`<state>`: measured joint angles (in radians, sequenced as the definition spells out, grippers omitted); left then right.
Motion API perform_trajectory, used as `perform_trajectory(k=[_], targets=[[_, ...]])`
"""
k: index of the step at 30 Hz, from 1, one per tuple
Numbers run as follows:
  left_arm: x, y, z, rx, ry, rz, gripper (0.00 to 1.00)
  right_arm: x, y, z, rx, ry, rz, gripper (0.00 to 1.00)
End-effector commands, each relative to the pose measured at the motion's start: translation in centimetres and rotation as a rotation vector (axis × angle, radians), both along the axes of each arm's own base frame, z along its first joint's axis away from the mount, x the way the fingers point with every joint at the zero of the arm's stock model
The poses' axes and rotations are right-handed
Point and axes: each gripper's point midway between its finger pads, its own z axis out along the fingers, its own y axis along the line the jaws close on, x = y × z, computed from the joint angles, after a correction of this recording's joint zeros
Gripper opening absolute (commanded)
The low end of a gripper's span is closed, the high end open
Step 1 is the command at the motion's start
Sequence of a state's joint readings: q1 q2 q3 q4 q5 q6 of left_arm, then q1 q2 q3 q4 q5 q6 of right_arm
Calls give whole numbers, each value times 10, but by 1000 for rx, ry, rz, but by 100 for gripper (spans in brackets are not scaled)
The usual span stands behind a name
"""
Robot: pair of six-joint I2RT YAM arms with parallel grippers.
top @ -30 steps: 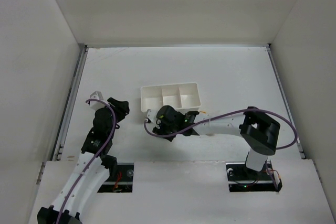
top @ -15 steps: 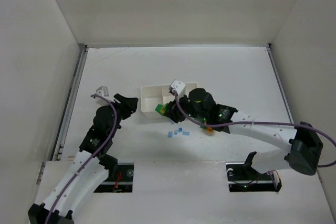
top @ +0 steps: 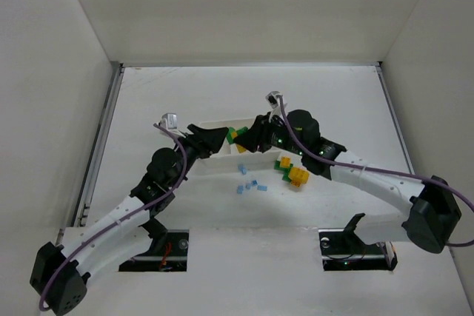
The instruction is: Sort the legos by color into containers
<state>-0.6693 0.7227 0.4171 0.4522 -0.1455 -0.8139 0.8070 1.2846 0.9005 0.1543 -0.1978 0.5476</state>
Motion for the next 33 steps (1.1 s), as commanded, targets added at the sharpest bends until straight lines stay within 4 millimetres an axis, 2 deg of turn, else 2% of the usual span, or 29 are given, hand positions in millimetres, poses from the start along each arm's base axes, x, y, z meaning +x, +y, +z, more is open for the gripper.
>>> perform_trajectory(k=[1,9,13,20,26,33], targets=[[-1,-10,37,-119,-130,-26,65,-6,8,42,216,53,33,16],[-1,-18,43,-171,-143,-43,65,-3,3,50,392,177,40,17],[-3,-19,46,-207,-141,-47,61,4,-3,55,463,215,21,17],[-1,-24,41,-217,-126,-54,59,3,4,69,607,306,92,18],[1,-25,44,-225,-125,-57,58,5,11,68,656,357,117,18],[2,-23,48,-249,-138,-47,51,6,12,65,720,414,122,18]])
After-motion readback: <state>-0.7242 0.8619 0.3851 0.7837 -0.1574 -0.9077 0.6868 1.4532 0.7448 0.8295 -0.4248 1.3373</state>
